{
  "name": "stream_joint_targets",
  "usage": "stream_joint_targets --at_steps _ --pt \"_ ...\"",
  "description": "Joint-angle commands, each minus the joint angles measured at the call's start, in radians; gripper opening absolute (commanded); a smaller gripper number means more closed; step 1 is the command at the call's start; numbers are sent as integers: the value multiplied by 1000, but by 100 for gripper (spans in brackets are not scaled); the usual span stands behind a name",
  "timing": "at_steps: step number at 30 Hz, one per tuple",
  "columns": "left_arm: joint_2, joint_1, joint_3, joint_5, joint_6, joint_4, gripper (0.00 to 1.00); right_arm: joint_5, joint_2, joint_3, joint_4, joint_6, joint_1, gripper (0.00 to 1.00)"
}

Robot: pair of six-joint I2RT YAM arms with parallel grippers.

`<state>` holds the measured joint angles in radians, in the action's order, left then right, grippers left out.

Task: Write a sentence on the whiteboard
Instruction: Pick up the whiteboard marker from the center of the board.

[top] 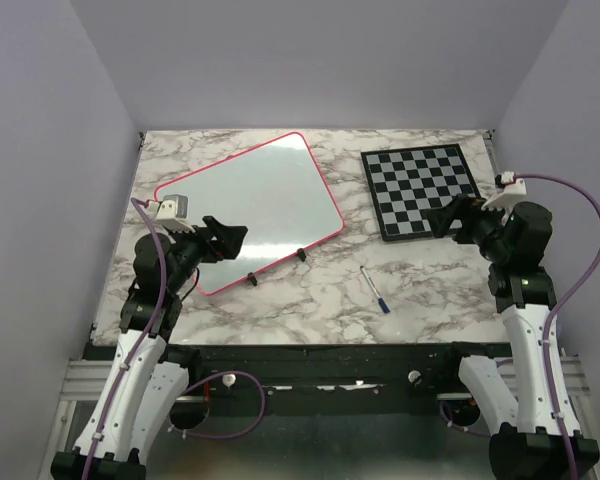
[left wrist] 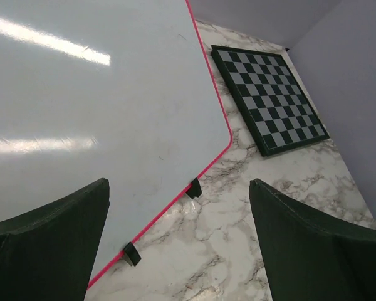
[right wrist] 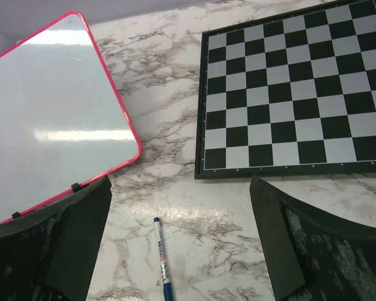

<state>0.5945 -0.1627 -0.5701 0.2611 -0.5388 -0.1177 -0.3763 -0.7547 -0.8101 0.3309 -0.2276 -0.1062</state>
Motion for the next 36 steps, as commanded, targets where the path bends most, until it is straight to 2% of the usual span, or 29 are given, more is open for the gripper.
stream_joint_targets --at_steps 1,6,8,9,12,17,20,24,29,36 --pt "-18 5 -37 53 -36 -25 99 1 -21 -6 7 40 -6 100" --pt "-33 5 -53 69 -50 -45 99 -256 -54 -20 49 255 -6 100" --pt "-29 5 -60 69 -64 -45 99 -352 -92 -62 106 383 -4 100" --pt "-19 5 -63 76 -75 -45 99 -443 -106 -81 185 430 -4 100" --pt "-1 5 -74 95 -113 -43 99 -524 -159 -152 351 572 -1 100" --pt "-7 5 -71 127 -154 -25 99 -544 -227 -192 500 723 14 100" --pt "10 -9 -67 162 -179 -5 99 -509 -232 -173 516 754 63 100" --pt "42 -86 -83 119 -155 -25 99 -333 -222 -140 459 731 224 100" --pt "53 -178 -103 38 -125 -92 99 -211 -271 -110 422 712 299 100" --pt "16 -274 -39 -40 -158 -96 99 37 -331 -81 382 677 381 99"
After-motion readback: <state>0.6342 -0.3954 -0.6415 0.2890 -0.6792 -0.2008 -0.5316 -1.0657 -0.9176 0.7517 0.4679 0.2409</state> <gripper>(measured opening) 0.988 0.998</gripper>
